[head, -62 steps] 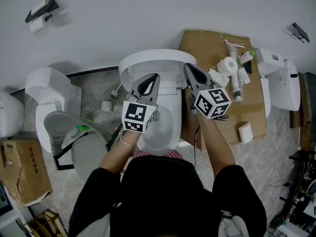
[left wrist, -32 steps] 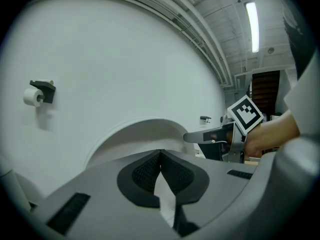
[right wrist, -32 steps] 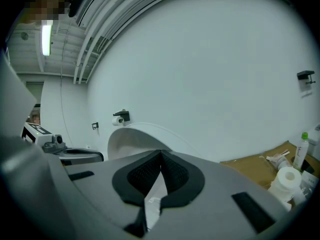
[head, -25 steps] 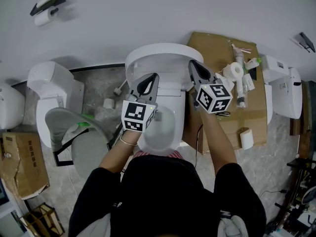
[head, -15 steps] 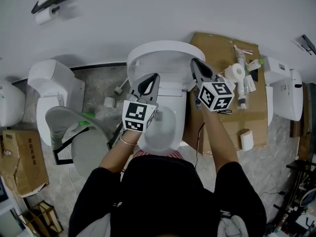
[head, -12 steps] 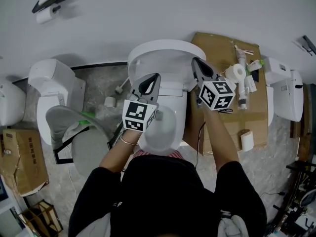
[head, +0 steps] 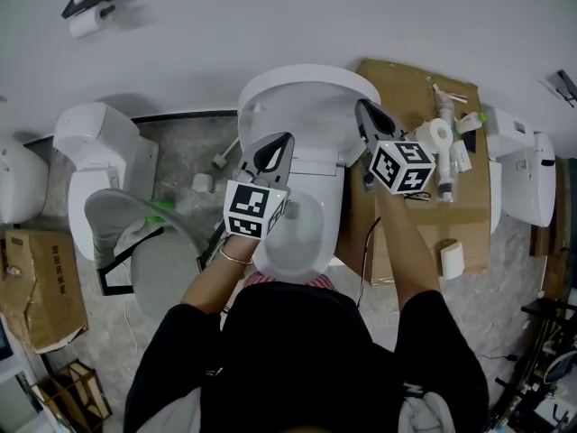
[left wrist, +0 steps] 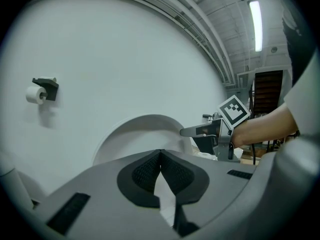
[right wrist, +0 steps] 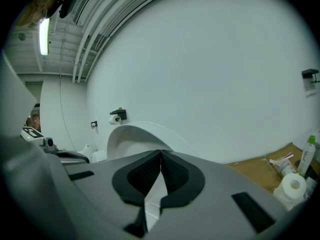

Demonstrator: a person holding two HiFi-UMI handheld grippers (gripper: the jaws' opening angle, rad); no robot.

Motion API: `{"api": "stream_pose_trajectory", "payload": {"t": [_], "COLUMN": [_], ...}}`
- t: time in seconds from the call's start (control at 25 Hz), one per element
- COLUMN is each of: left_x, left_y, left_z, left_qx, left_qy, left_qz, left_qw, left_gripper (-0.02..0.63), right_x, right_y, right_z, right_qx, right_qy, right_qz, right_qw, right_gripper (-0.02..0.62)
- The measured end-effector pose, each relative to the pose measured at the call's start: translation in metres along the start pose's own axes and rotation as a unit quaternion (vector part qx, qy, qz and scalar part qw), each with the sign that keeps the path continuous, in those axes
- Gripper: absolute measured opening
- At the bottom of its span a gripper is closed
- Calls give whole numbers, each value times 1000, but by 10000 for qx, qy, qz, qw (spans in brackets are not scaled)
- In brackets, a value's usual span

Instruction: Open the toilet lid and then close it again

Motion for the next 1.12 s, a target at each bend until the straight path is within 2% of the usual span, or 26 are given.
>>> {"api": "stream_pose_trajectory", "payload": {"t": [0.24,0.4,1.0,1.12], "left_x": [-2,-8,-17,-19], "left_y": [-2,-3,-6,-7], "left_z": [0,-1,-3,-4], "left_qx": [28,59,30,74], "left_qy": [67,-76,-67,-210], "left_qz": [18,100,199,188], "left_qw": [10000,9999,9998,9996], "left_gripper": [4,3,3,3], "right_x": [6,12,29,33], "right_y": [7,13,28,30], "right_z": [1,0,-3,-3], "right_qx": [-69,-75,-170,-182], "right_qy": [-75,1,35,58], "right_qz": [39,12,-89,-137], "right_qw": [9999,10000,9998,9997], "right_gripper": [20,19,20,20]}}
Point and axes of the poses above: the fingertips, and each gripper's own axes: y forward along the fingers, x to its right, z out of its top, the point moved 9 cm from there along -y, backward along the fingers, and after that the axes turned 14 degrees about x, right-handed, at the moved point
